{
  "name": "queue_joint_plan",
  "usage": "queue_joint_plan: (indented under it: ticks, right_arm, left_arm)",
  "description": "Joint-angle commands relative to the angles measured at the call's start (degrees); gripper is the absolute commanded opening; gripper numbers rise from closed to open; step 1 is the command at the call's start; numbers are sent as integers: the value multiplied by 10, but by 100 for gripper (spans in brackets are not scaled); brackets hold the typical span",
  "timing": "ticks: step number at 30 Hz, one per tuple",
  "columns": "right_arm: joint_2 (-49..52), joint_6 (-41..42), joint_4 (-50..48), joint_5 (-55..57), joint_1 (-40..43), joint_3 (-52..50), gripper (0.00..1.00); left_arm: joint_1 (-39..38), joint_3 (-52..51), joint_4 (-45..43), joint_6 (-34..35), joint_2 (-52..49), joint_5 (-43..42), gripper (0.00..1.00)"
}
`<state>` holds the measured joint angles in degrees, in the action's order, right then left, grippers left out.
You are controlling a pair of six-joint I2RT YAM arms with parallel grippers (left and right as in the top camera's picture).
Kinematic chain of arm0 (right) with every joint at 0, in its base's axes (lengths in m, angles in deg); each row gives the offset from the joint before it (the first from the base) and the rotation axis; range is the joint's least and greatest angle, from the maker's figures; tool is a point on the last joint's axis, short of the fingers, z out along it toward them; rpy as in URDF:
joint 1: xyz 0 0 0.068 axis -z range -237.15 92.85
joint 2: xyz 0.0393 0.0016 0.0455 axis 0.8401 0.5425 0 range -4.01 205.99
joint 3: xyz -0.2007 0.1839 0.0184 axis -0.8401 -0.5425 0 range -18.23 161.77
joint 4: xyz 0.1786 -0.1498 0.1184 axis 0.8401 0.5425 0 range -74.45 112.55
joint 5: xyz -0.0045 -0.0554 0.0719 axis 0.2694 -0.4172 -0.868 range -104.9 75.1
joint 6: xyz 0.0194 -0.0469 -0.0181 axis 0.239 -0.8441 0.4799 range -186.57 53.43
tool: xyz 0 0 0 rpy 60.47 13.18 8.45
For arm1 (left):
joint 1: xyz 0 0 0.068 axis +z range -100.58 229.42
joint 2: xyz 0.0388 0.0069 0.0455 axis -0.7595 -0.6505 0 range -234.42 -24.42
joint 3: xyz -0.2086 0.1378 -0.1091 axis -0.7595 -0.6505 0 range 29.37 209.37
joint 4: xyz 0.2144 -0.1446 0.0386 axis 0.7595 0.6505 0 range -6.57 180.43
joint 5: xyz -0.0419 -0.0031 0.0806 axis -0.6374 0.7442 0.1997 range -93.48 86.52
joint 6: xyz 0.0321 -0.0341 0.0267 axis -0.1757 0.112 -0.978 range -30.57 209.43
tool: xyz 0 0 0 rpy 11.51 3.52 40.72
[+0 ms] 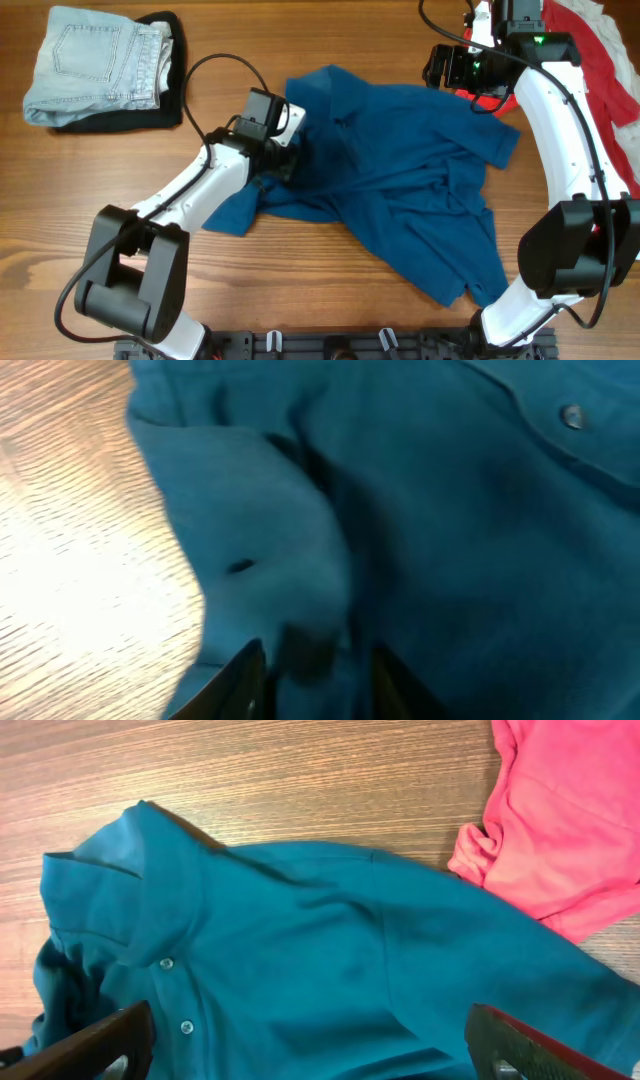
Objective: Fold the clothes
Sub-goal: 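Grasp the polo's left edge with the left gripper and pull it left, then grasp the polo's right side with the right gripper and pull it right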
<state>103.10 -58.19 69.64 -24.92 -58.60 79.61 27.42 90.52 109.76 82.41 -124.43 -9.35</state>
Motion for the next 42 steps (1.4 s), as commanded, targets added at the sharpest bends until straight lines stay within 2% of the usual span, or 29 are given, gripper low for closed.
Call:
queue_joint_plan:
  ticks: [1,3,5,8,10,11,12,14,15,17,19,22,23,24,26,31,36,42]
  right_arm:
    - [-15,8,-1,-5,-4,-4,100]
    - [-15,8,1,-5,-4,-4,100]
    - [-15,8,4,-5,-4,-4,100]
    - [-15,8,10,-5,-4,-4,100]
    - [-15,8,12,-5,-4,-4,100]
    - [-15,8,12,-5,-4,-4,100]
    - [-15,8,12,-5,-4,-4,100]
    - [-15,8,12,-5,-4,-4,100]
    - [-15,8,11,-5,-4,-4,100]
    - [-15,8,9,-5,-4,-4,100]
    - [-15,8,8,-5,-4,-4,100]
    - [-15,8,8,-5,-4,-4,100]
    - [-15,7,8,-5,-4,-4,100]
    - [-15,7,7,-5,-4,-4,100]
    - [-15,7,8,-5,-4,-4,100]
    - [-15,6,17,-21,-5,-4,100]
    - [-15,-23,58,-33,-10,-11,100]
    - [-15,-23,30,-36,-10,-101,100]
  left_arm:
    - [-16,8,0,-2,-10,-11,34]
    - [-16,8,-2,-2,-17,-11,29]
    - [-15,8,-9,3,-22,-1,8]
    - [-15,8,-19,48,-24,49,4]
    - [-15,8,-20,47,-24,65,9]
    - [-15,8,-20,47,-24,71,17]
    - [-15,8,-20,47,-25,71,29]
    - [-15,8,-20,47,-26,71,48]
    - [-15,8,-20,47,-29,71,53]
    - [-15,8,-19,43,-41,70,59]
    - [-15,8,-22,43,-67,71,59]
    - [-15,8,-28,43,-77,71,50]
    - [-15,8,-31,43,-77,78,30]
    - [-15,8,-40,43,-75,92,4]
    - [-15,8,-47,56,-68,115,4]
    - [9,8,-49,150,10,221,4]
    - [116,8,-27,209,93,222,4]
    - [233,8,56,225,99,220,4]
